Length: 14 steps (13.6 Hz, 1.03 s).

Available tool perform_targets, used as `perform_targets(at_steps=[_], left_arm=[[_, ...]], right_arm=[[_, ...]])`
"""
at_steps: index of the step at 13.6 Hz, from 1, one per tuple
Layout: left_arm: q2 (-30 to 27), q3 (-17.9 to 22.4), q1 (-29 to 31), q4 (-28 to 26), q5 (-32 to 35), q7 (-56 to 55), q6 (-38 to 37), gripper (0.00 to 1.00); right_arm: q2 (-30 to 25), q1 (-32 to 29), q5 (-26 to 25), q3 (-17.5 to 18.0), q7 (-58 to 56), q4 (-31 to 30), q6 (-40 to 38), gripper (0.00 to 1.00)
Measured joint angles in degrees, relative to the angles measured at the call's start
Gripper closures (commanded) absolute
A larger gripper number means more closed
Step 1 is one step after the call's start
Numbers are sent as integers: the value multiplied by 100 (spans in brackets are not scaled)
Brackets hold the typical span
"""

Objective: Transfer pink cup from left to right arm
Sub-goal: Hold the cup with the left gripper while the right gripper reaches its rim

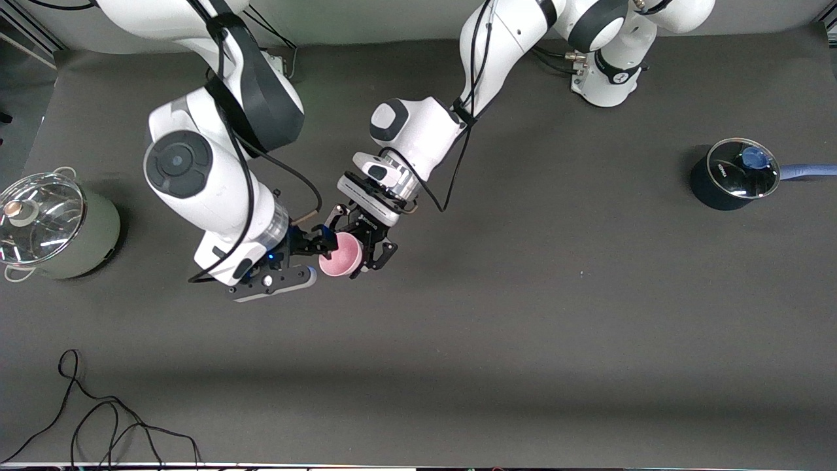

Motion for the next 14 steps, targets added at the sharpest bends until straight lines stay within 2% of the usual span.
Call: perform_targets(at_steps=[7,8,11,13,14], left_arm=[[5,2,0,0,-1,0,0,100],[4,3,0,0,-1,0,0,100],[4,5,0,0,-1,0,0,100],[4,10,0,0,-1,0,0,100],[4,11,0,0,-1,0,0,100]], right_arm=[[242,118,1,15,40,-58,157,2],[240,148,1,15,61,-56,157,8],[229,154,1,9,69,-47,158,51],[217,154,1,9,69,-45,157,74],[211,154,1,9,69,-43,157,80]])
